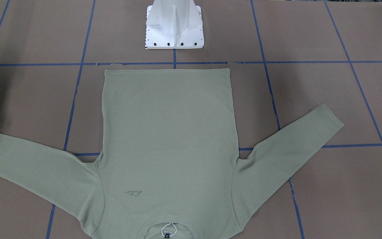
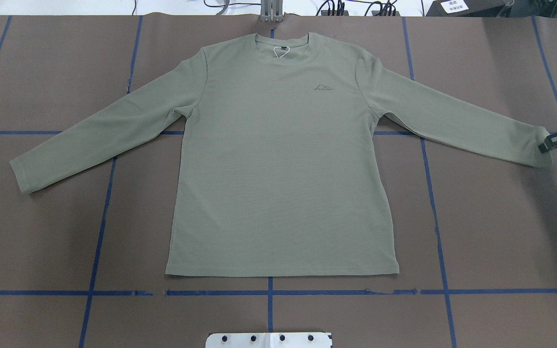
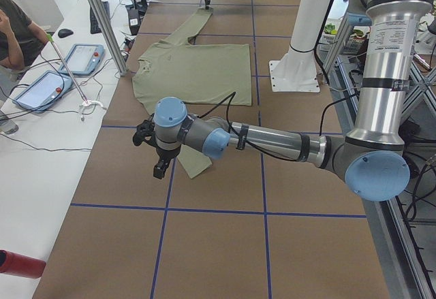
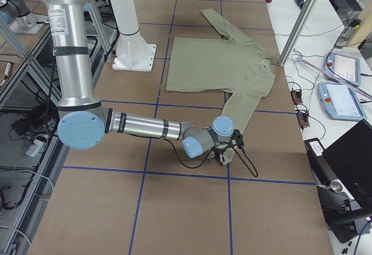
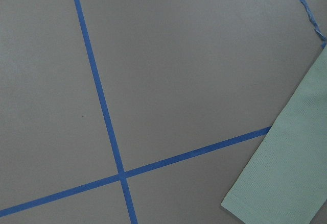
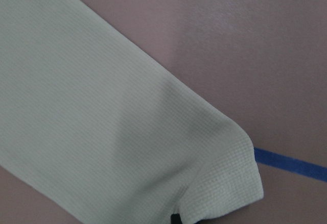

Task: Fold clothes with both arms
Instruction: 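Move the right gripper to the nearest sleeve cuff and grasp it, then lift the cuff with the right gripper and carry it toward the collar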

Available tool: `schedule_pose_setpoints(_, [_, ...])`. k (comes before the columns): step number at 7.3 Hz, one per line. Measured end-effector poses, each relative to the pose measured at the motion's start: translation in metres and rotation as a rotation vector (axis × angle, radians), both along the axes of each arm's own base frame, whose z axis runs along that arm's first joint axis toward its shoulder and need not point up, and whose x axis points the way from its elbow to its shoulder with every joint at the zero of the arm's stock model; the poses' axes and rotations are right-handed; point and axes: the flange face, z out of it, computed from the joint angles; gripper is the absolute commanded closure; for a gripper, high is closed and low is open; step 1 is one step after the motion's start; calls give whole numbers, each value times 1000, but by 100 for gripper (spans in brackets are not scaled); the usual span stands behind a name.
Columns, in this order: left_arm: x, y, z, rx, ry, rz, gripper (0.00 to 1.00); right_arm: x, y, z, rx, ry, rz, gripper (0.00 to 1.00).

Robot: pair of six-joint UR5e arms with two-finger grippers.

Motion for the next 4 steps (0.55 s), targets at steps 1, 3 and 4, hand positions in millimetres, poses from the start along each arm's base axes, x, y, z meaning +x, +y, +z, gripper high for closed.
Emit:
schedule_pose_setpoints(1, [0,0,0,-1,0,0,0,-3,-2,-22,10,-48,-5,100])
schedule_pose_setpoints(3, [0,0,1,-1,-1,0,0,-12,-13,-92,18,-155,20,100])
schedule_pose_setpoints(4, [0,-1,1,-1,-1,0,0,-22,-28,-139,19,-202,52,100])
